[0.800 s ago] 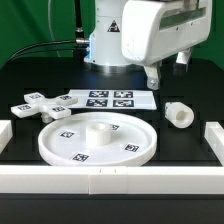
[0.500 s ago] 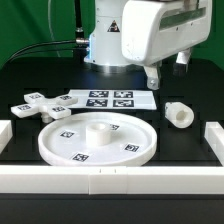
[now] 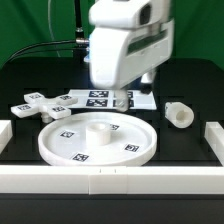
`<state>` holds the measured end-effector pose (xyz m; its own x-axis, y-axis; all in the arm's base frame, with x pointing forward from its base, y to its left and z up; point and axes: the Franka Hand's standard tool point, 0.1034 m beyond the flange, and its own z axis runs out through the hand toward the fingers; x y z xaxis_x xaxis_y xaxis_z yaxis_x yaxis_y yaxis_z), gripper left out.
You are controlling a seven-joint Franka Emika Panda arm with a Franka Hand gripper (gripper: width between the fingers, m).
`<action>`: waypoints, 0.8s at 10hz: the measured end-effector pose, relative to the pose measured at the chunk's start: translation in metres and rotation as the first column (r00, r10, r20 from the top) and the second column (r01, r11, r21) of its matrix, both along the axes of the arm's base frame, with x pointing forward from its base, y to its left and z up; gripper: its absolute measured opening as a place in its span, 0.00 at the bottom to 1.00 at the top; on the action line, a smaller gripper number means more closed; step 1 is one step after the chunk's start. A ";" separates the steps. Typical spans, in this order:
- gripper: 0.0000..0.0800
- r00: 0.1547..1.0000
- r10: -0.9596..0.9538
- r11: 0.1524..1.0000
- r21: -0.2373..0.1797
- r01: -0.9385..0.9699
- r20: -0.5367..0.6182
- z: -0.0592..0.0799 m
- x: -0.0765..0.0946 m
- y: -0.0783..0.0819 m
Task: Assemble round table
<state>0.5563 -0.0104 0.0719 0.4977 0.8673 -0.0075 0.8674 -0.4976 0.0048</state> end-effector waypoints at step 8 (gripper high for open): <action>0.81 0.998 0.012 1.000 0.014 -0.011 -0.056 -0.050 -0.017 -0.037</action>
Offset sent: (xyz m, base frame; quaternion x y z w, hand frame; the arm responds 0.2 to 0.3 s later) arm 0.0030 -0.0181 -0.0231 0.0030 0.0215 -0.0135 0.9997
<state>0.5389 -0.0473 0.0216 0.4866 0.8733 -0.0233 0.8719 -0.4871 -0.0507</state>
